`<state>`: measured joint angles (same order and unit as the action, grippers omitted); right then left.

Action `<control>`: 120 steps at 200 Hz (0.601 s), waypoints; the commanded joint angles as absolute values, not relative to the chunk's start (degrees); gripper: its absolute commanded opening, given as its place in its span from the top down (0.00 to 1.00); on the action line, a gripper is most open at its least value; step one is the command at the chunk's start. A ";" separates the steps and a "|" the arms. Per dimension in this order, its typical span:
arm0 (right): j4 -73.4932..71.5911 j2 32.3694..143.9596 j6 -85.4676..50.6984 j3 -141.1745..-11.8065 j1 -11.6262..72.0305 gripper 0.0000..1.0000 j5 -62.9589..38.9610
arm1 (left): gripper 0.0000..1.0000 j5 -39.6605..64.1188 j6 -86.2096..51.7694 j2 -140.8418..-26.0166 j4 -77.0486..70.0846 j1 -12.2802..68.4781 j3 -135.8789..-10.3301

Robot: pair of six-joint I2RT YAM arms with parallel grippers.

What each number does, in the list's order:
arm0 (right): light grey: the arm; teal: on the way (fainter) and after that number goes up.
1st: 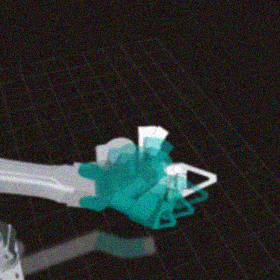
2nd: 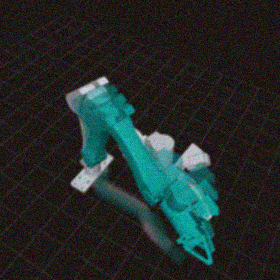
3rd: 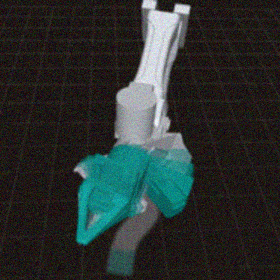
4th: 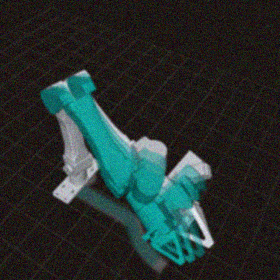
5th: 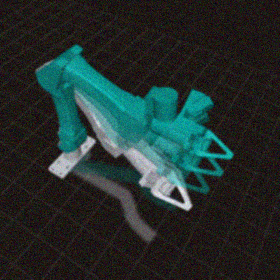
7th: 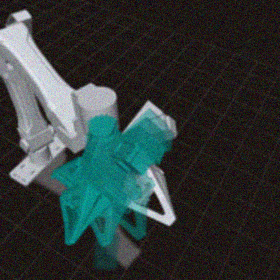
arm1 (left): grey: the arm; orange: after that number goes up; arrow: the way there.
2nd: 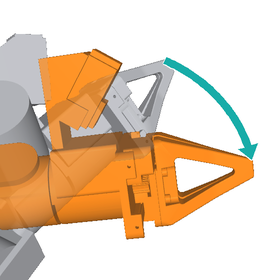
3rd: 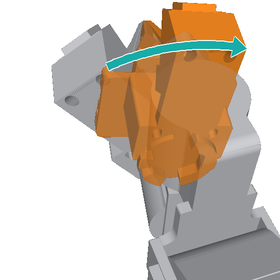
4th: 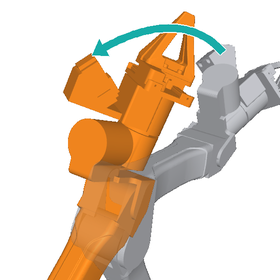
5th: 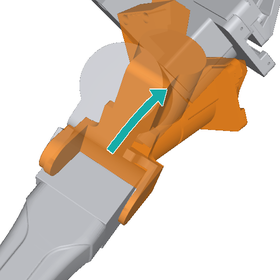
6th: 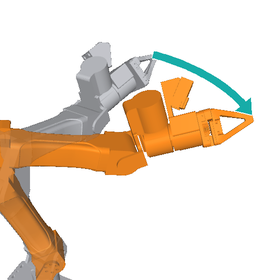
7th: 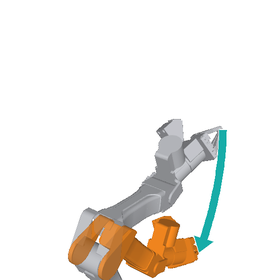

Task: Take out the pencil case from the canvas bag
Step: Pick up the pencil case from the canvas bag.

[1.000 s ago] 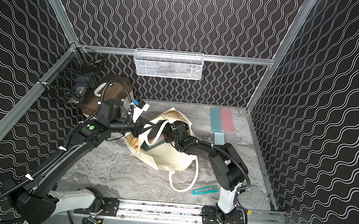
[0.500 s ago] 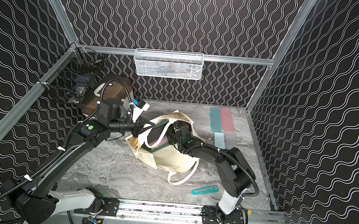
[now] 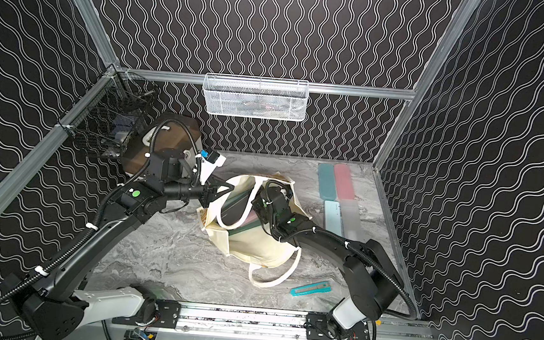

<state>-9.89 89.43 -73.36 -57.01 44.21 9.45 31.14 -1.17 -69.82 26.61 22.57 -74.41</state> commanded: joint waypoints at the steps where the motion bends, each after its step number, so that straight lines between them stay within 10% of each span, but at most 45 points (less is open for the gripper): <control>1: -9.93 87.76 -66.40 -57.47 45.62 0.45 14.70 | 1.00 29.81 0.80 -69.60 23.91 22.58 -75.15; 120: -5.75 78.77 -60.10 -54.41 48.67 0.45 19.53 | 1.00 12.00 -1.69 -69.61 24.00 22.57 -76.47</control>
<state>-5.10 80.73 -61.87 -54.52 48.51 16.84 17.87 -1.45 -69.82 26.22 22.57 -75.75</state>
